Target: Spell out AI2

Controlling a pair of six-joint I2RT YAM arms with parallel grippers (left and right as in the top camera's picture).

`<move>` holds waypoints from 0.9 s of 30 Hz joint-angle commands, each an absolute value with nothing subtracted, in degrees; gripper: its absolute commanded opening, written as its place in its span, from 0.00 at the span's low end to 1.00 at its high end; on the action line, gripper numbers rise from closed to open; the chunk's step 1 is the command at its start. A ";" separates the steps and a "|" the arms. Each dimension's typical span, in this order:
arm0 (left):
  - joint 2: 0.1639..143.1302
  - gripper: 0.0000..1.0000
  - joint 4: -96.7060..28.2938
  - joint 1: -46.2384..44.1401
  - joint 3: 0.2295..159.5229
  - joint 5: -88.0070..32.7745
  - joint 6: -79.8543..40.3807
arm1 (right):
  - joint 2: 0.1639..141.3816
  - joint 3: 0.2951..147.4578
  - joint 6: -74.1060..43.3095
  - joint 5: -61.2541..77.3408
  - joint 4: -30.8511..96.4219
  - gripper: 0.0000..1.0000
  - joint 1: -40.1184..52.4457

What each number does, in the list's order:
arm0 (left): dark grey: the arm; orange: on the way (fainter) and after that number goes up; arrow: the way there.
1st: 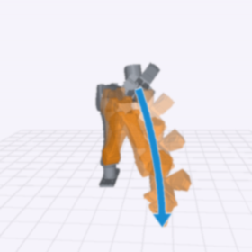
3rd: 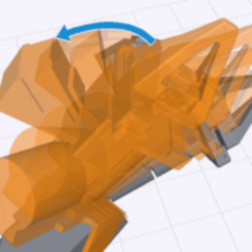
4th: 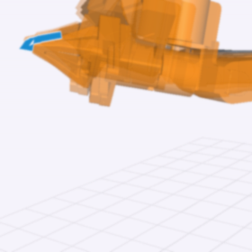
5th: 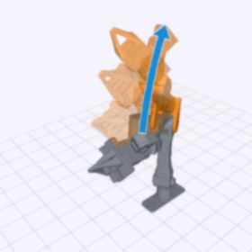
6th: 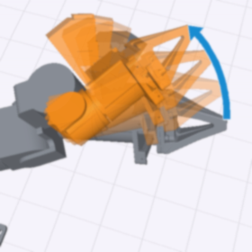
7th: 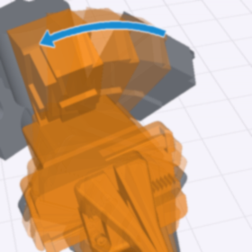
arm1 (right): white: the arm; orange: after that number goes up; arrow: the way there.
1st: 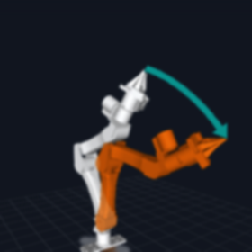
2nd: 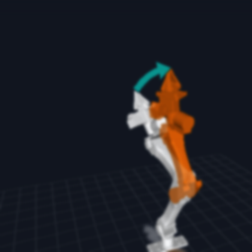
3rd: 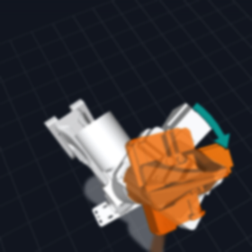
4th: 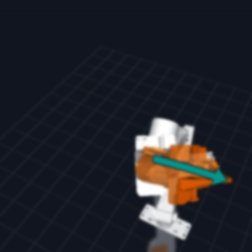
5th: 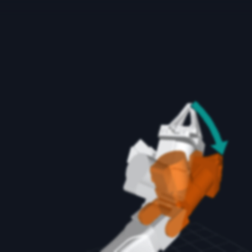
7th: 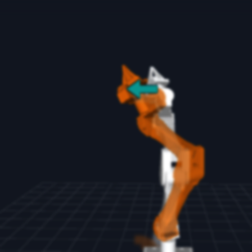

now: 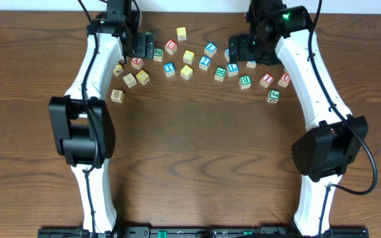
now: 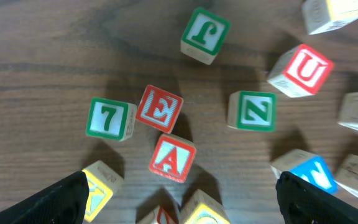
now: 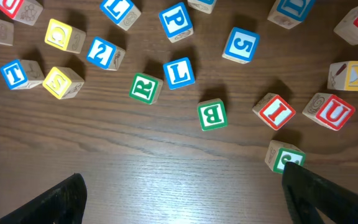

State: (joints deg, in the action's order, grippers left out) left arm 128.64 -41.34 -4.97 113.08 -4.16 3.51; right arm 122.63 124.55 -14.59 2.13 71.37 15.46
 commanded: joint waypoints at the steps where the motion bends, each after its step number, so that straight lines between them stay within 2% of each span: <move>1: 130.89 0.93 -39.90 -4.71 114.50 -3.33 5.80 | 122.50 125.71 -14.09 0.93 71.81 0.95 15.86; 9: 133.25 0.85 -38.85 -4.69 114.24 -2.44 7.33 | 122.50 124.79 -14.09 0.32 72.49 0.95 15.86; 14: 134.21 0.66 -38.76 -4.71 114.13 -2.48 7.29 | 122.52 123.90 -14.09 0.32 72.47 0.96 15.86; 27: 137.43 0.64 -38.39 -4.75 113.84 -2.48 7.27 | 122.52 123.87 -14.09 0.32 72.47 0.96 15.86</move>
